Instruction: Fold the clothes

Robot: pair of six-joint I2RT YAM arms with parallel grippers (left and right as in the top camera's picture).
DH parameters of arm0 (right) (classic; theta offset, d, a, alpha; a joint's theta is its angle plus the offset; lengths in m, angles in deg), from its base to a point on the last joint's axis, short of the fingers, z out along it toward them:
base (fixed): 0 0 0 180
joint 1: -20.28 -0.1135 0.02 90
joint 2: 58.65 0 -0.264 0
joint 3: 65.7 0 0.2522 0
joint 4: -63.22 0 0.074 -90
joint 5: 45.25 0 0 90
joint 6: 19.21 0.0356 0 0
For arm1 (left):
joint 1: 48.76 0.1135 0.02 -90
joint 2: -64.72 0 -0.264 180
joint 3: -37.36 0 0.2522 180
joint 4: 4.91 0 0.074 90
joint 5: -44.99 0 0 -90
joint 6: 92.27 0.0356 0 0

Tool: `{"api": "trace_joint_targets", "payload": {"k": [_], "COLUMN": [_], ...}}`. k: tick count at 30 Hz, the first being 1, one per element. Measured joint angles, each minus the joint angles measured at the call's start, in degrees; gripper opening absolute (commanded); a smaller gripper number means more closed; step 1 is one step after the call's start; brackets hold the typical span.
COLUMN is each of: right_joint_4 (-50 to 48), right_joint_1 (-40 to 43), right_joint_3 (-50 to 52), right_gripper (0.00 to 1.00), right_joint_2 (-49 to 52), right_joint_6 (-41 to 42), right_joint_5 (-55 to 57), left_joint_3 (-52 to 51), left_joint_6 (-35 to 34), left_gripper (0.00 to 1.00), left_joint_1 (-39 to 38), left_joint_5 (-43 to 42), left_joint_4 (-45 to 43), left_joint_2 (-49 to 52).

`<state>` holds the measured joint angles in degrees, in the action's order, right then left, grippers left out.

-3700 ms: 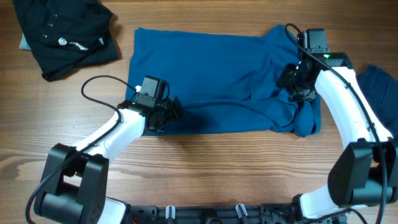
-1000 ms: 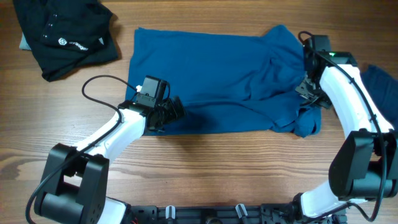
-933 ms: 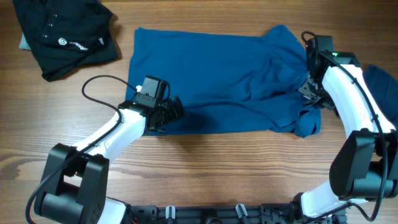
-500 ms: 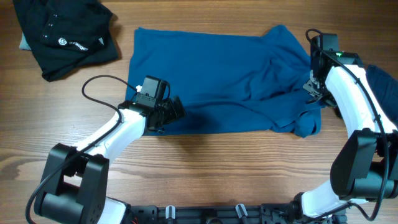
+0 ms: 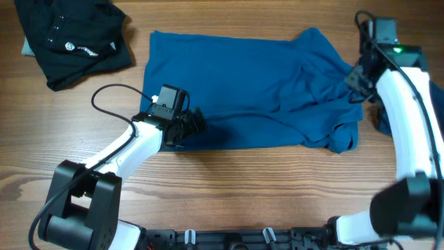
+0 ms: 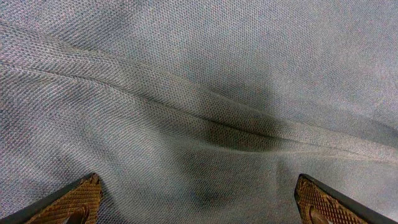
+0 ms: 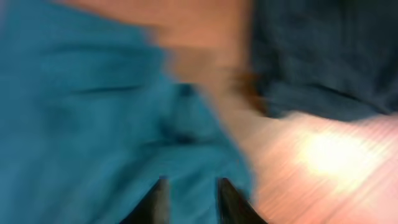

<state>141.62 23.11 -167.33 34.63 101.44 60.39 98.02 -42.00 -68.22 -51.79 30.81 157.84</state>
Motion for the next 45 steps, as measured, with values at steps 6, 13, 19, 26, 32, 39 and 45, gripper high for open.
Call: {"api": "trace_joint_targets", "payload": {"k": [6, 13, 19, 26, 32, 39, 45], "right_joint_4": [-0.1, -10.5, -16.3, -20.2, -19.5, -18.1, -12.6], "right_joint_1": [-1.1, -1.1, 0.2, 3.5, 8.6, 9.9, 10.2], "right_joint_3": [-0.4, 14.2, 20.4, 20.4, 20.4, 20.0, 15.4], "right_gripper": [0.55, 0.48, 0.52, 0.52, 0.58, 0.58, 0.58], "right_joint_2": [-4.5, 0.1, 6.0, 13.2, 14.1, 14.1, 14.1], "right_joint_6": [-12.7, -12.4, -11.9, -11.9, -11.5, -11.9, -13.0], "right_joint_5": [-20.8, -26.1, -28.8, -29.1, -26.5, -26.0, -25.7], "left_joint_3": [0.0, 0.0, 0.0, 0.0, 0.0, 0.0, 0.0], "left_joint_6": [0.0, 0.0, 0.0, 0.0, 0.0, 0.0, 0.0], "left_gripper": [1.00, 1.00, 1.00, 1.00, 1.00, 1.00, 1.00], "left_joint_1": [0.0, 0.0, 0.0, 0.0, 0.0, -0.1, -0.1], "left_joint_5": [0.0, 0.0, 0.0, 0.0, 0.1, 1.3, 3.8], "left_joint_4": [-0.7, -0.4, -0.3, -0.3, -0.3, -0.3, -0.3], "left_joint_2": [0.0, 0.0, 0.0, 0.0, 0.0, 0.0, 0.0]}}
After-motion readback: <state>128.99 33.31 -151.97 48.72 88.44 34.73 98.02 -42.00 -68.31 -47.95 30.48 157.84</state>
